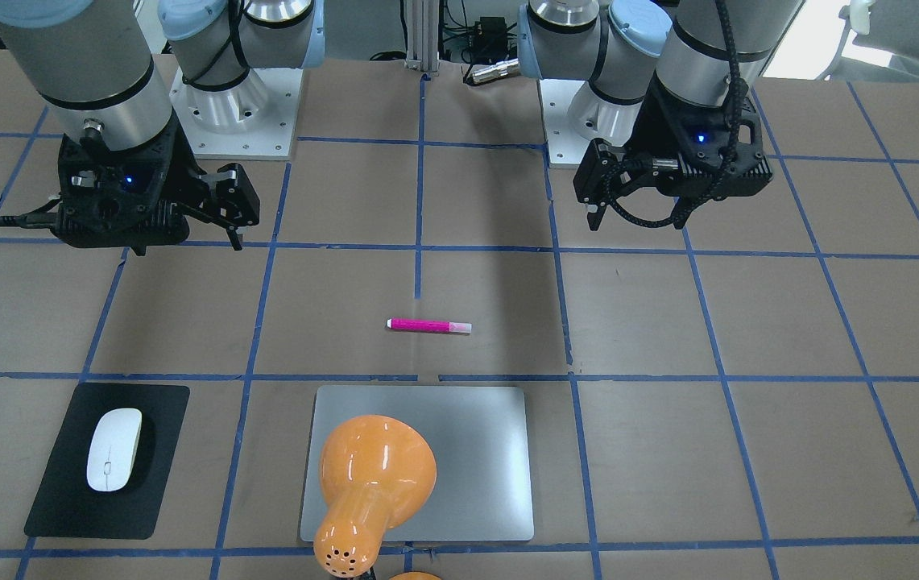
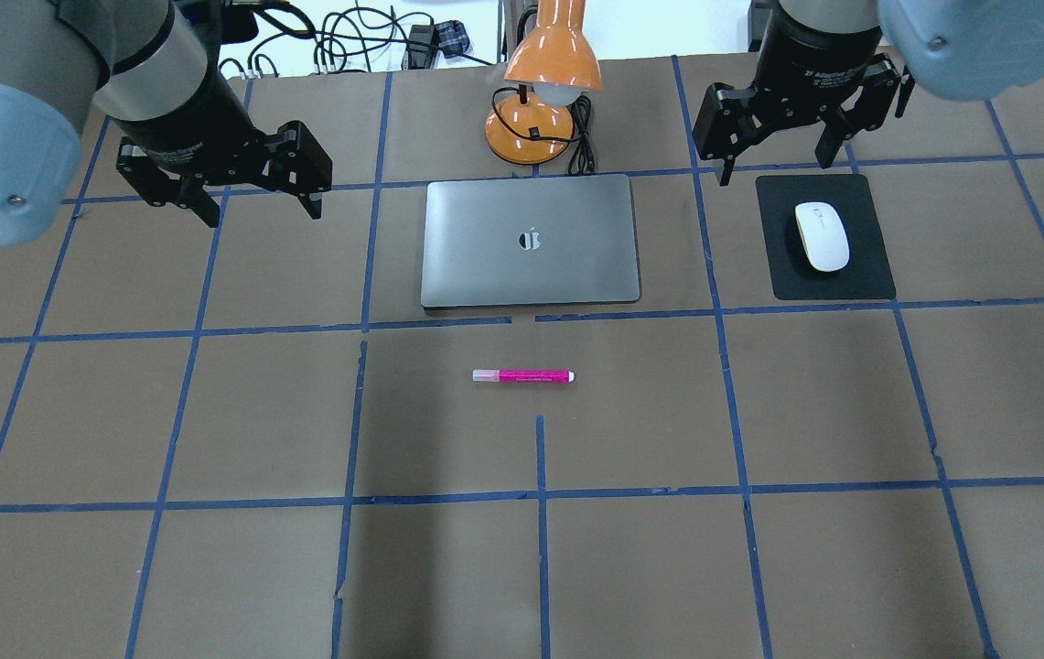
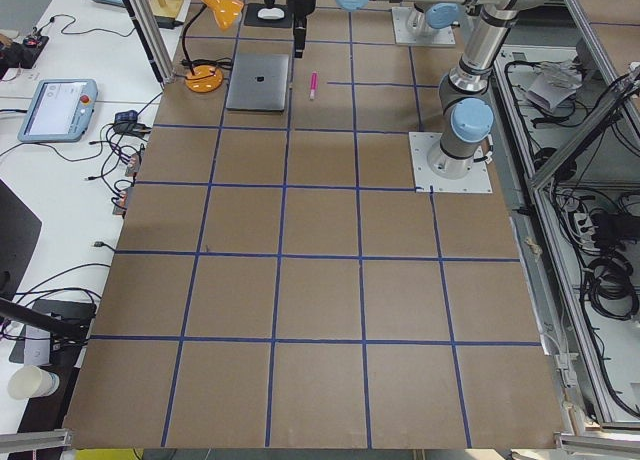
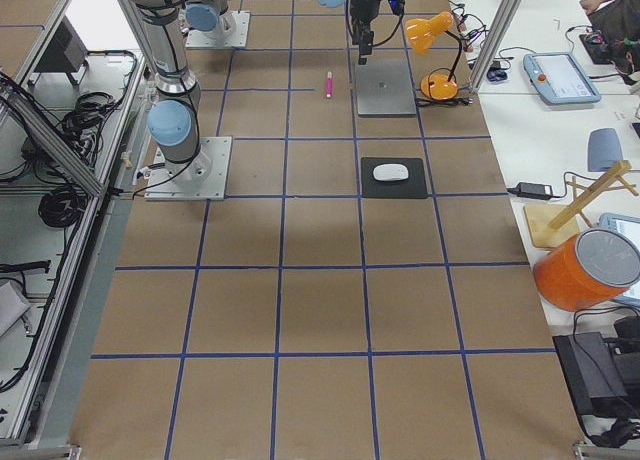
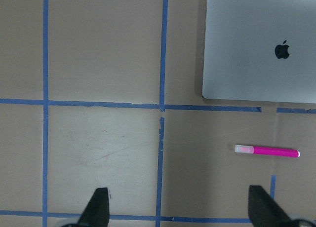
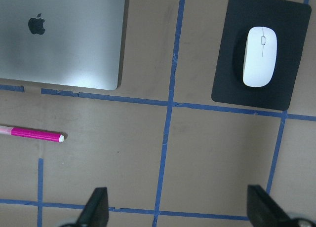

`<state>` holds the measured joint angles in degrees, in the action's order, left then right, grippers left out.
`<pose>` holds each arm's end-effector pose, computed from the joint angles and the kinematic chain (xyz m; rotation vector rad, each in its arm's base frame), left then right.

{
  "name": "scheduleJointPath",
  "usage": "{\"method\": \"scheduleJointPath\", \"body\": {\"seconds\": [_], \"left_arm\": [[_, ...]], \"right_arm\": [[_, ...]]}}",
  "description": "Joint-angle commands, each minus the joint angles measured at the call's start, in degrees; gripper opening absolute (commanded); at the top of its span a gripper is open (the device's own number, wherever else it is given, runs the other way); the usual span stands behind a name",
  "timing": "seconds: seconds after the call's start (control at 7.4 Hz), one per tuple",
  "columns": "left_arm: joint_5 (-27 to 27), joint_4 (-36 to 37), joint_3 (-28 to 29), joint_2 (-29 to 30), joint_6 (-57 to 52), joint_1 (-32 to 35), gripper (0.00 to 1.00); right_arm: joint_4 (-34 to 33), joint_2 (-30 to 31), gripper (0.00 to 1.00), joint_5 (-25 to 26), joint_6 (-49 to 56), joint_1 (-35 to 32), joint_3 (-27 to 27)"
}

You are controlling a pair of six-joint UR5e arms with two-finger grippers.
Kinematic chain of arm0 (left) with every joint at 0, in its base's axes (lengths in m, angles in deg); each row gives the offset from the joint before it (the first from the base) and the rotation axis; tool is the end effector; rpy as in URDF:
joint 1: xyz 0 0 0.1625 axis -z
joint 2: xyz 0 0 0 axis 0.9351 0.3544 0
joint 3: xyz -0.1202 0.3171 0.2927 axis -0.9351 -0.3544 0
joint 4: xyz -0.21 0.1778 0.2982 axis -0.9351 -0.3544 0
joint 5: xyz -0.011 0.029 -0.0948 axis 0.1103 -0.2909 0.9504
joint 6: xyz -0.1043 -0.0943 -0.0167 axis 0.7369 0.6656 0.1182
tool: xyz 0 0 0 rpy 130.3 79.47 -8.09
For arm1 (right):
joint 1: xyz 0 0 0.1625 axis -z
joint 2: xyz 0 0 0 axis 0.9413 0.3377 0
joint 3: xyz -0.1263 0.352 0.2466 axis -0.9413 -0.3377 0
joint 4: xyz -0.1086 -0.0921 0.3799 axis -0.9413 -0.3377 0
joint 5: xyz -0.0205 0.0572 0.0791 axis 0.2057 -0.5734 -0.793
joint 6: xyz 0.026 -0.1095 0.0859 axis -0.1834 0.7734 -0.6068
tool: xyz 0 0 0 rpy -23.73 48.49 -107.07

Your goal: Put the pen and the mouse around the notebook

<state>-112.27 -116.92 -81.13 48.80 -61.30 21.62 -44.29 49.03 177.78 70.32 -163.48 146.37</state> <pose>-0.1410 -0.4896 0.4713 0.0797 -3.1328 0.1373 0.1564 -0.5325 0.4652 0.1899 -3.0858 -0.0162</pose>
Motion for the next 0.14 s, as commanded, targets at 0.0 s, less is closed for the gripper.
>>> {"method": "scheduleJointPath", "body": {"seconds": [0.0], "left_arm": [[-0.25, 0.02, -0.07, -0.12, 0.00, -0.07, 1.00]], "right_arm": [[0.22, 0.00, 1.00, 0.30, 0.14, 0.06, 0.00]]}}
